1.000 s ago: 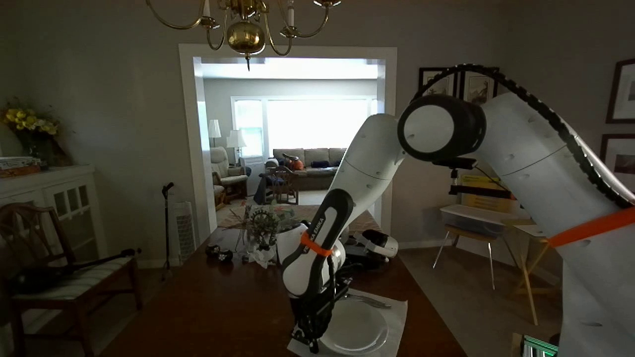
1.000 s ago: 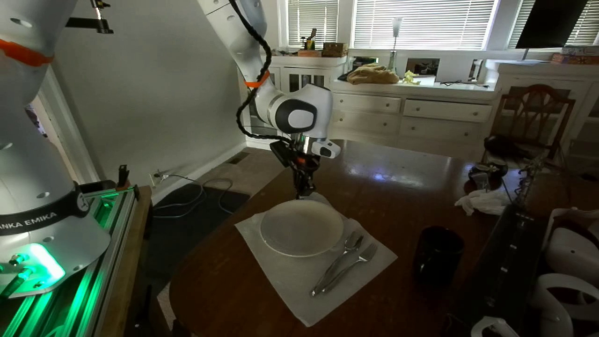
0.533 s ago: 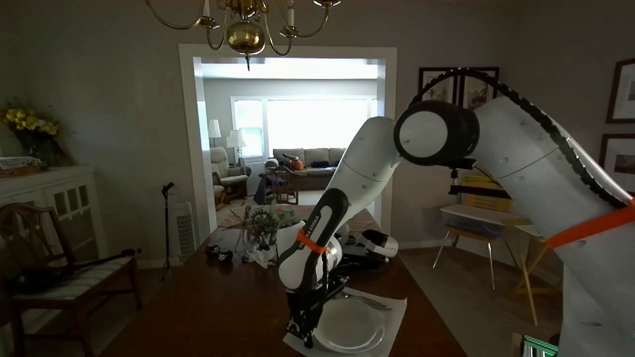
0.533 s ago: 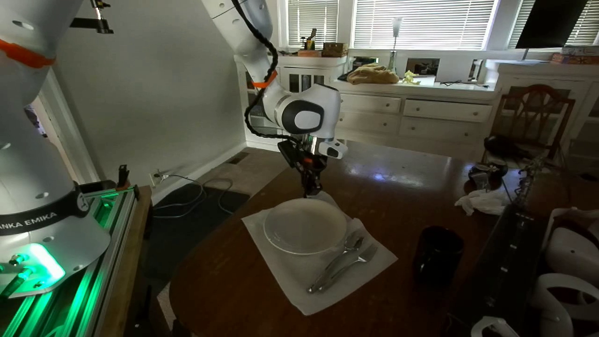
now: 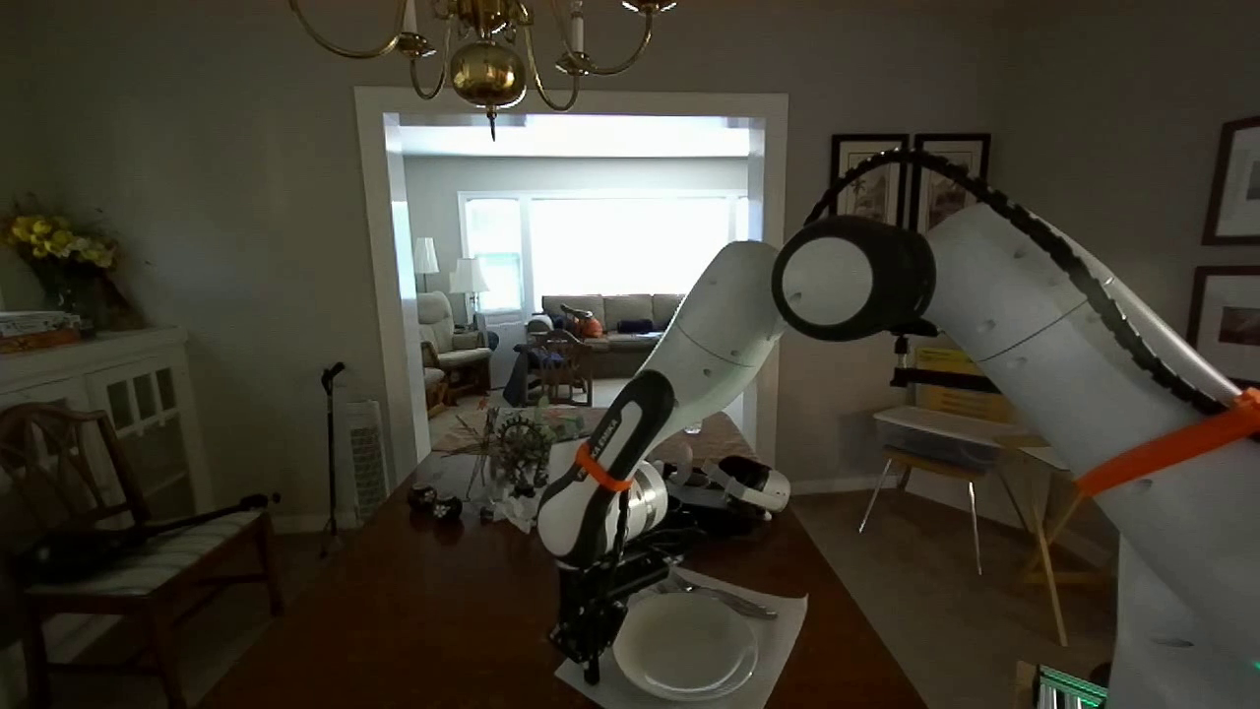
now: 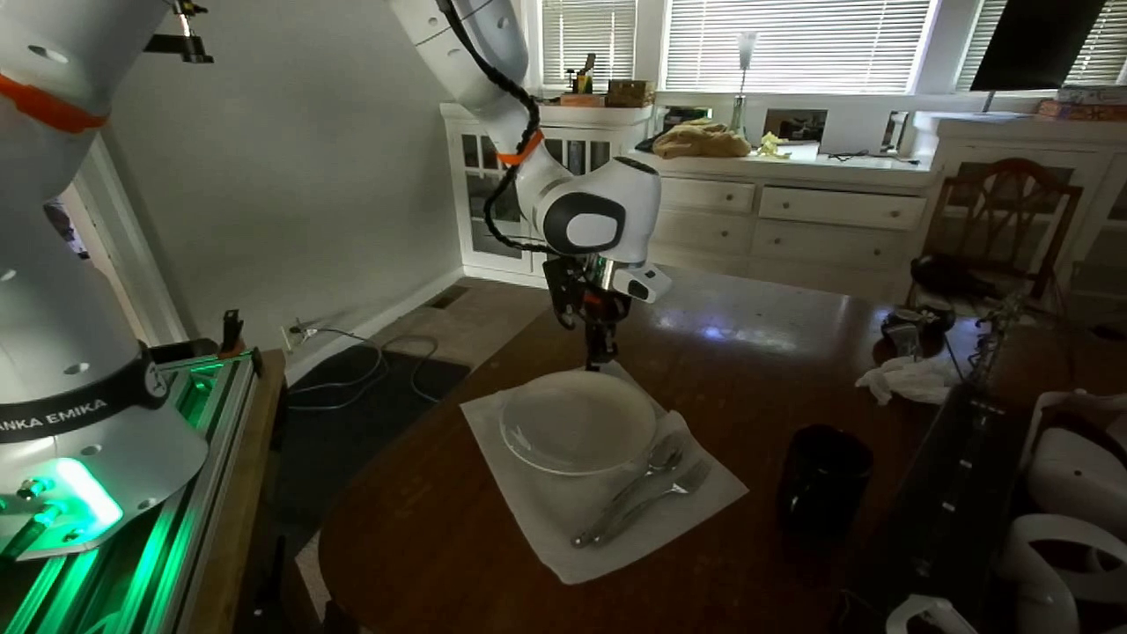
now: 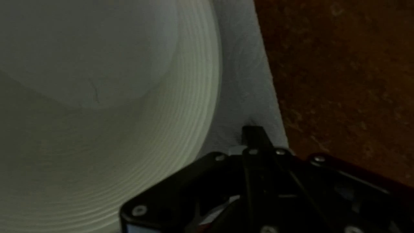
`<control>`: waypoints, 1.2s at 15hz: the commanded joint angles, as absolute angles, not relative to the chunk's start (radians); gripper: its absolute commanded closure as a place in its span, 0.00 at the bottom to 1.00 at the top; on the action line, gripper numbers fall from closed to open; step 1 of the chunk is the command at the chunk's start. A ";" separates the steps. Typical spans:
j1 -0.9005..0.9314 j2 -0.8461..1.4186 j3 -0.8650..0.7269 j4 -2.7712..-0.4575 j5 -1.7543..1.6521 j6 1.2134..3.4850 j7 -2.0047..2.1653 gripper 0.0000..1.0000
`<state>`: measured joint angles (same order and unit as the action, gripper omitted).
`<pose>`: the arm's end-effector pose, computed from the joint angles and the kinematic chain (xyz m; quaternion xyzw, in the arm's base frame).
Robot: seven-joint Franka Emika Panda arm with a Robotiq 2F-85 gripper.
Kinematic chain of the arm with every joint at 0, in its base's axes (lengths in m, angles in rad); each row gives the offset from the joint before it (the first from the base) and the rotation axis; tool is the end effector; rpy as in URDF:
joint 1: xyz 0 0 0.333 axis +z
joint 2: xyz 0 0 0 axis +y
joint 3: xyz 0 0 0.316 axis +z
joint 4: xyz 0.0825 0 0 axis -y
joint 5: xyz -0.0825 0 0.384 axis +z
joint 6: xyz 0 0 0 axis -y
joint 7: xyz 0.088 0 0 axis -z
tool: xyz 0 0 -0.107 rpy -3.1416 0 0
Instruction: Move the white towel to the left.
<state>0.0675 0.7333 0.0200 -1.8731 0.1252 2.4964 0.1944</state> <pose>0.6130 0.0529 0.1084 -0.9918 0.1073 0.0604 0.0335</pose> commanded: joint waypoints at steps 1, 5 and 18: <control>0.063 0.782 0.026 -1.810 0.167 2.470 0.242 1.00; 0.050 0.802 0.040 -1.772 0.230 2.444 0.297 1.00; 0.035 0.795 0.033 -1.766 0.401 2.468 0.431 0.99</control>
<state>0.0336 0.7937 0.0344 -1.7687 0.4006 2.4705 0.4316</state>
